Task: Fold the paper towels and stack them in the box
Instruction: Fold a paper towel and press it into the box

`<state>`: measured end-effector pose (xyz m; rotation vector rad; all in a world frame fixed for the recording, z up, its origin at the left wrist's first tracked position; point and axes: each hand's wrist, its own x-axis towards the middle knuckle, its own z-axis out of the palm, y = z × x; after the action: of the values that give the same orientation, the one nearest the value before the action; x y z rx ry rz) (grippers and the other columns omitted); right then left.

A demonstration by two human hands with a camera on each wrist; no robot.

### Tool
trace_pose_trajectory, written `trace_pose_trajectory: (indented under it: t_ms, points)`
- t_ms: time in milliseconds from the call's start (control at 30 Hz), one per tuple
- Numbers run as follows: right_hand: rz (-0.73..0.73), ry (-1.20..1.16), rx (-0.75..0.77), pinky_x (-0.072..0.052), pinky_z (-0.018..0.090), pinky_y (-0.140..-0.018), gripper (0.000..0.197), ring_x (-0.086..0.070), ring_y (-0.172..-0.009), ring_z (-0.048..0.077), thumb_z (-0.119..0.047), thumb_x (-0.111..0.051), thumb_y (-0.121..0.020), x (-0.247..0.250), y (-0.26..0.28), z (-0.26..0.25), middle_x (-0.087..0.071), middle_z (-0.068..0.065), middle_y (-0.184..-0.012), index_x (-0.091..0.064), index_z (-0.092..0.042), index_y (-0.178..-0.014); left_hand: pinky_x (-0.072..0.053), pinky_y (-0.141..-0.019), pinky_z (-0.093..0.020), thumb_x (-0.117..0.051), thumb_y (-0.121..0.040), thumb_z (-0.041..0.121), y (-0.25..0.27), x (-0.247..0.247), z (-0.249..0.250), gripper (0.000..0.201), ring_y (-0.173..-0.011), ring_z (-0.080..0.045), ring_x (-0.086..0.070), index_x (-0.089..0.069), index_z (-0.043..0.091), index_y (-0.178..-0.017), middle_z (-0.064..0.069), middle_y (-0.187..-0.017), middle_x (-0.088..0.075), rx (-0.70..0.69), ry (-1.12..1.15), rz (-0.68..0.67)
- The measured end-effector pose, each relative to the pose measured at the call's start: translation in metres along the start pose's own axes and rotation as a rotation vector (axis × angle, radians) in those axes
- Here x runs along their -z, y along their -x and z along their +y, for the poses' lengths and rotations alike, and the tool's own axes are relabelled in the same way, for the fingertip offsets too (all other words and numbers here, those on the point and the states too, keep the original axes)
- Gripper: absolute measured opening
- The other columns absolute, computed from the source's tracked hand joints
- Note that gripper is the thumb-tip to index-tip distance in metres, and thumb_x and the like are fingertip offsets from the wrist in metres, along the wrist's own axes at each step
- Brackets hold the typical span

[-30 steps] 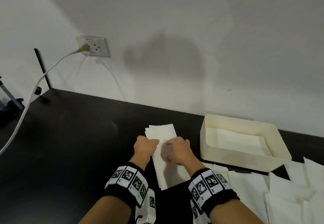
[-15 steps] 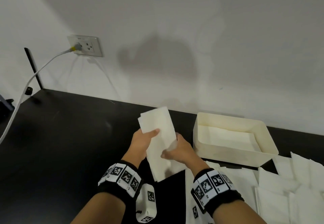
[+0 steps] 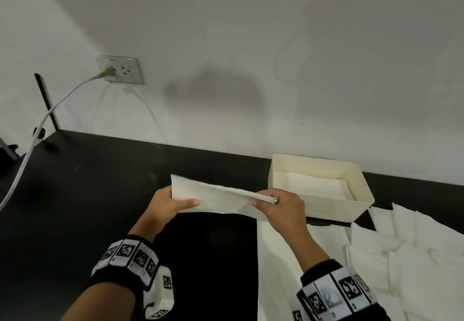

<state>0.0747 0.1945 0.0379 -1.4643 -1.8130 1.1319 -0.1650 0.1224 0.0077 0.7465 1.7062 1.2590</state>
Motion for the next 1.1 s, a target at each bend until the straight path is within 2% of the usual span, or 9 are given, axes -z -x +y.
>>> trace_pose_trajectory:
  t_ms: [67,133,233,333,500,633,733,967,1100]
  points:
    - [0.027,-0.100,-0.022,-0.043,0.015,-0.063,0.010,-0.056,-0.072,0.008,-0.022,-0.070,-0.083,0.002,0.007,0.009,-0.063,-0.007,-0.081,-0.071,-0.022,-0.093,-0.053,-0.088,-0.035,-0.079,-0.071,0.005,0.003,-0.002,-0.006,0.046,-0.101,-0.020,-0.064,-0.063,0.013,-0.113,-0.004,-0.109,-0.067,0.033,-0.146,-0.035]
    - [0.013,-0.207,-0.066,-0.045,0.019,-0.068,0.010,-0.058,-0.081,0.013,-0.017,-0.071,-0.082,0.003,0.011,0.021,-0.064,-0.006,-0.084,-0.067,-0.026,-0.085,-0.050,-0.093,-0.039,-0.078,-0.071,0.004,0.009,-0.010,-0.011,0.045,-0.105,-0.020,-0.061,-0.063,0.020,-0.110,-0.001,-0.110,-0.066,0.037,-0.138,-0.050]
    - [-0.076,-0.279,-0.116,-0.046,0.020,-0.076,0.022,-0.058,-0.091,0.013,-0.008,-0.072,-0.080,0.004,0.015,0.039,-0.064,-0.004,-0.094,-0.067,-0.028,-0.087,-0.052,-0.087,-0.037,-0.077,-0.071,0.000,0.015,-0.024,-0.018,0.033,-0.104,-0.022,-0.061,-0.065,0.020,-0.095,-0.003,-0.105,-0.066,0.011,-0.099,-0.067]
    - [-0.134,-0.308,-0.169,-0.049,0.023,-0.081,0.029,-0.057,-0.094,0.013,-0.003,-0.073,-0.077,0.003,0.018,0.051,-0.062,-0.002,-0.099,-0.065,-0.028,-0.089,-0.052,-0.090,-0.038,-0.076,-0.070,-0.002,0.020,-0.034,-0.021,0.043,-0.106,-0.022,-0.060,-0.061,0.023,-0.101,-0.006,-0.111,-0.064,0.042,-0.020,-0.097]
    - [-0.154,-0.374,-0.186,-0.048,0.027,-0.083,0.030,-0.058,-0.099,0.021,0.001,-0.074,-0.074,0.001,0.014,0.054,-0.065,0.005,-0.102,-0.069,-0.026,-0.087,-0.053,-0.082,-0.029,-0.075,-0.068,-0.007,0.023,-0.043,-0.019,0.054,-0.105,-0.020,-0.061,-0.056,0.025,-0.106,-0.005,-0.110,-0.063,0.002,0.053,-0.098]
    - [-0.138,-0.364,-0.261,-0.048,0.033,-0.088,0.028,-0.059,-0.097,0.023,-0.003,-0.077,-0.072,-0.002,0.011,0.057,-0.064,0.006,-0.100,-0.066,-0.015,-0.094,-0.053,-0.077,-0.028,-0.071,-0.071,-0.008,0.025,-0.044,-0.017,0.050,-0.103,-0.018,-0.058,-0.055,0.024,-0.106,-0.003,-0.112,-0.058,0.037,0.048,-0.083]
    - [-0.124,-0.426,-0.259,-0.049,0.037,-0.087,0.022,-0.060,-0.095,0.025,-0.003,-0.076,-0.073,0.001,0.007,0.054,-0.064,0.007,-0.097,-0.066,-0.019,-0.084,-0.053,-0.076,-0.029,-0.071,-0.072,-0.007,0.024,-0.044,-0.012,0.043,-0.098,-0.020,-0.060,-0.056,0.021,-0.101,-0.008,-0.109,-0.059,0.030,0.037,-0.118]
    - [-0.174,-0.383,-0.265,-0.051,0.038,-0.094,0.033,-0.063,-0.102,0.024,-0.001,-0.077,-0.072,0.005,0.008,0.062,-0.068,0.007,-0.107,-0.064,-0.018,-0.097,-0.046,-0.099,-0.045,-0.075,-0.071,-0.002,0.016,-0.045,-0.011,0.059,-0.113,-0.020,-0.048,-0.045,0.026,-0.114,0.000,-0.117,-0.050,0.089,-0.099,-0.072]
    - [-0.152,-0.363,-0.281,-0.049,0.031,-0.084,0.028,-0.062,-0.088,0.015,-0.004,-0.075,-0.075,0.003,0.008,0.062,-0.067,0.001,-0.094,-0.062,-0.019,-0.095,-0.044,-0.100,-0.044,-0.074,-0.073,0.000,0.017,-0.053,-0.012,0.055,-0.111,-0.018,-0.045,-0.044,0.023,-0.113,0.002,-0.112,-0.048,0.119,-0.137,-0.062]
